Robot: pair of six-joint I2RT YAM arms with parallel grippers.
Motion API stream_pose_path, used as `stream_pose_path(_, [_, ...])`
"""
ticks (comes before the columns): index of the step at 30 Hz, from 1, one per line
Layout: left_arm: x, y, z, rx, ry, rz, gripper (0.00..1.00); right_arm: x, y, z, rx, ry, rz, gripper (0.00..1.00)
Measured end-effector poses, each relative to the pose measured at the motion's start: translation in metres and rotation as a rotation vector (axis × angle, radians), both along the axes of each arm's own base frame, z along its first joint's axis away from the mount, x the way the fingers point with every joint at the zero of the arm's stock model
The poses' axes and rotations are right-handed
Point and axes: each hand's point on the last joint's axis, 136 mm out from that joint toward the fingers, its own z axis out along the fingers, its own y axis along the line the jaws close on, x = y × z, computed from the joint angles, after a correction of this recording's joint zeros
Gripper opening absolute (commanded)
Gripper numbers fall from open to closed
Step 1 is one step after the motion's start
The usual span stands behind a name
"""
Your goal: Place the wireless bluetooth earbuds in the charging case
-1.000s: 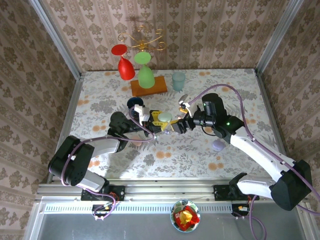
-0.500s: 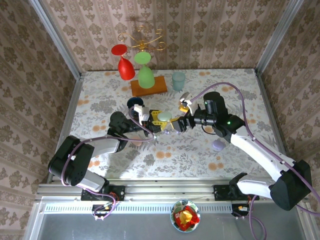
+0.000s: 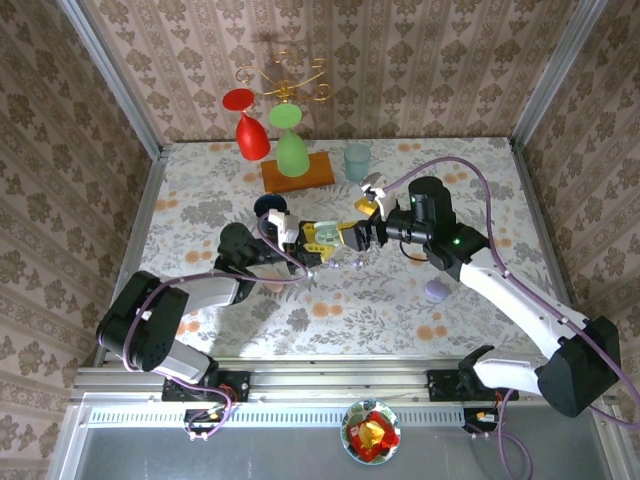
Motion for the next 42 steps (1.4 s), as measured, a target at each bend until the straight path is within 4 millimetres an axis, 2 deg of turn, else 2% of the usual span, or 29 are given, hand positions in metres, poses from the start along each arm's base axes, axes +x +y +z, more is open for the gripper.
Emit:
stream_pose_path(11, [-0.001, 0.000, 0.000, 0.001, -0.001, -0.006, 0.29, 0.009, 0.004, -0.004, 0.013, 0.064, -0.011, 0.75])
stream_pose_path(22, [-0.006, 0.000, 0.000, 0.004, -0.002, -0.030, 0.29, -0.008, 0.019, 0.002, 0.059, 0.076, 0.132, 0.75])
stream_pose_path(30, [-0.010, 0.000, -0.001, 0.009, 0.018, -0.057, 0.29, -0.004, 0.029, -0.011, 0.047, 0.072, 0.192, 0.41])
stream_pose_path(34, [-0.009, 0.000, -0.001, 0.009, 0.030, -0.054, 0.29, -0.008, 0.033, -0.010, 0.058, 0.076, 0.234, 0.26])
stream_pose_path(36, [-0.008, 0.000, -0.001, 0.008, 0.035, -0.051, 0.29, -0.010, 0.034, -0.009, 0.062, 0.068, 0.250, 0.15])
stream_pose_path(42, [-0.011, 0.000, 0.000, 0.009, 0.049, -0.062, 0.30, -0.014, 0.034, -0.009, 0.047, -0.044, 0.275, 0.05])
